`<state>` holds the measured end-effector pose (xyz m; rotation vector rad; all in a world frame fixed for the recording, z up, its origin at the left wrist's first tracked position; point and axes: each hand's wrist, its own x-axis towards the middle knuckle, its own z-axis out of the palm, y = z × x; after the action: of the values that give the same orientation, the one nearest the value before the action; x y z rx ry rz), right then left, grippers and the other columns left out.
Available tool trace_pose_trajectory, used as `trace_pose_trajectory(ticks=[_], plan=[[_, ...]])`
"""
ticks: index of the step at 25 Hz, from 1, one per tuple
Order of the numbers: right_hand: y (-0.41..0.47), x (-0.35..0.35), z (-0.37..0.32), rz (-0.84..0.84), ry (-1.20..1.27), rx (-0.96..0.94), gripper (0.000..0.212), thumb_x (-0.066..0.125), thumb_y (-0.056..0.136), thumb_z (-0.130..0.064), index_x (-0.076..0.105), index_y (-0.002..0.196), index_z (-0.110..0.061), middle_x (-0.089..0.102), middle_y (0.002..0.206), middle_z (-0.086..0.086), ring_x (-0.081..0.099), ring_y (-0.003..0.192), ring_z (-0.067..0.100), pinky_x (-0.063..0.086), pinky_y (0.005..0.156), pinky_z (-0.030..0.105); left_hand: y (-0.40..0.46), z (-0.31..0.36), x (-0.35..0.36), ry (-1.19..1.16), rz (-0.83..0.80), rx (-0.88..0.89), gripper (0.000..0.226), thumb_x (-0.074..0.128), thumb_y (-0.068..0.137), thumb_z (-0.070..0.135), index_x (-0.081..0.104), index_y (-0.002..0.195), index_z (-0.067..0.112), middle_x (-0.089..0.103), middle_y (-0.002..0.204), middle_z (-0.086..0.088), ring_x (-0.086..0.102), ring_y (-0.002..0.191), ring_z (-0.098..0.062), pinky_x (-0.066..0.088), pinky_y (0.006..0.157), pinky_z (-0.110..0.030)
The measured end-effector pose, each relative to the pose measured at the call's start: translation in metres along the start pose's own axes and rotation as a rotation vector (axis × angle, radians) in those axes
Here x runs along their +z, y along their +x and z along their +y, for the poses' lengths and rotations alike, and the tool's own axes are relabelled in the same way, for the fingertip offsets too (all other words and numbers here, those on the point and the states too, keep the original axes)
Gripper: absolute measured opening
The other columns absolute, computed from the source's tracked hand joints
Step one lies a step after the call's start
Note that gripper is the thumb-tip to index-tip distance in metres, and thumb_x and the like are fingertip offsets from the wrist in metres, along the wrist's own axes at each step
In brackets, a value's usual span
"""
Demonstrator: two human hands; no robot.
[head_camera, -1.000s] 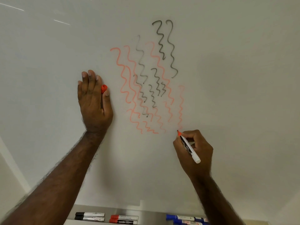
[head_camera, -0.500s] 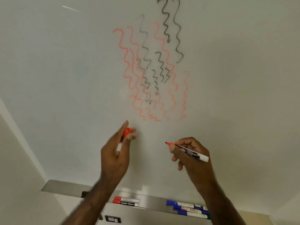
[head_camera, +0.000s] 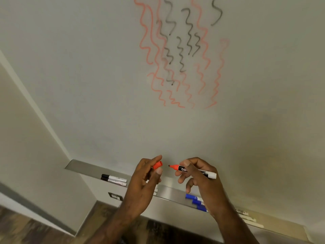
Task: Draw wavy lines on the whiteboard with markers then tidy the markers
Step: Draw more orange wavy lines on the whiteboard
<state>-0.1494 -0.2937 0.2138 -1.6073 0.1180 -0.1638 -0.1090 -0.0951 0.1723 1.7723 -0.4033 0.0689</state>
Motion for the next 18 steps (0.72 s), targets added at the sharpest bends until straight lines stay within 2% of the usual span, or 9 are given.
trace_pose_trajectory(ticks=[2, 6, 12, 15, 18], plan=[[0.001, -0.001, 0.005, -0.036, 0.007, 0.032, 0.034, 0.060, 0.096, -0.039, 0.071, 0.102, -0.008, 0.080, 0.090, 0.010, 0.075, 0.076, 0.030, 0.058, 0.056, 0.038, -0.005, -0.001, 0.006, -0.015, -0.028, -0.011, 0.030, 0.055, 0.106, 0.037, 0.062, 0.135, 0.041, 0.059, 0.113, 0.009, 0.068, 0.095, -0.021, 0.059, 0.080, -0.024], [0.005, -0.006, 0.016, -0.071, -0.006, 0.085, 0.025, 0.058, 0.105, -0.024, 0.071, 0.095, -0.006, 0.079, 0.084, 0.012, 0.071, 0.071, 0.030, 0.056, 0.055, 0.036, -0.012, -0.005, 0.013, 0.011, -0.097, -0.007, 0.030, 0.055, 0.106, 0.023, 0.067, 0.131, 0.034, 0.060, 0.110, 0.008, 0.067, 0.097, -0.024, 0.058, 0.072, -0.021], [0.008, -0.013, 0.030, -0.165, 0.089, 0.166, 0.034, 0.063, 0.091, -0.040, 0.071, 0.090, -0.008, 0.075, 0.079, 0.021, 0.068, 0.065, 0.031, 0.050, 0.052, 0.034, -0.014, -0.012, 0.022, 0.091, -0.198, 0.049, 0.032, 0.055, 0.107, 0.016, 0.068, 0.133, 0.029, 0.060, 0.105, 0.010, 0.064, 0.099, -0.021, 0.054, 0.077, -0.019], [0.008, -0.014, 0.040, -0.181, 0.177, 0.230, 0.029, 0.065, 0.094, -0.037, 0.070, 0.086, -0.009, 0.072, 0.079, 0.025, 0.065, 0.066, 0.034, 0.047, 0.051, 0.032, -0.016, -0.015, 0.025, 0.081, -0.217, 0.032, 0.030, 0.055, 0.107, 0.018, 0.070, 0.130, 0.029, 0.060, 0.101, 0.007, 0.063, 0.096, -0.022, 0.055, 0.078, -0.021], [0.007, -0.008, 0.053, -0.200, 0.259, 0.260, 0.027, 0.064, 0.101, -0.029, 0.068, 0.090, -0.005, 0.069, 0.078, 0.026, 0.062, 0.067, 0.035, 0.045, 0.051, 0.032, -0.018, -0.021, 0.025, 0.092, -0.205, 0.021, 0.029, 0.055, 0.106, 0.014, 0.071, 0.128, 0.025, 0.059, 0.098, 0.005, 0.064, 0.091, -0.023, 0.055, 0.078, -0.026]])
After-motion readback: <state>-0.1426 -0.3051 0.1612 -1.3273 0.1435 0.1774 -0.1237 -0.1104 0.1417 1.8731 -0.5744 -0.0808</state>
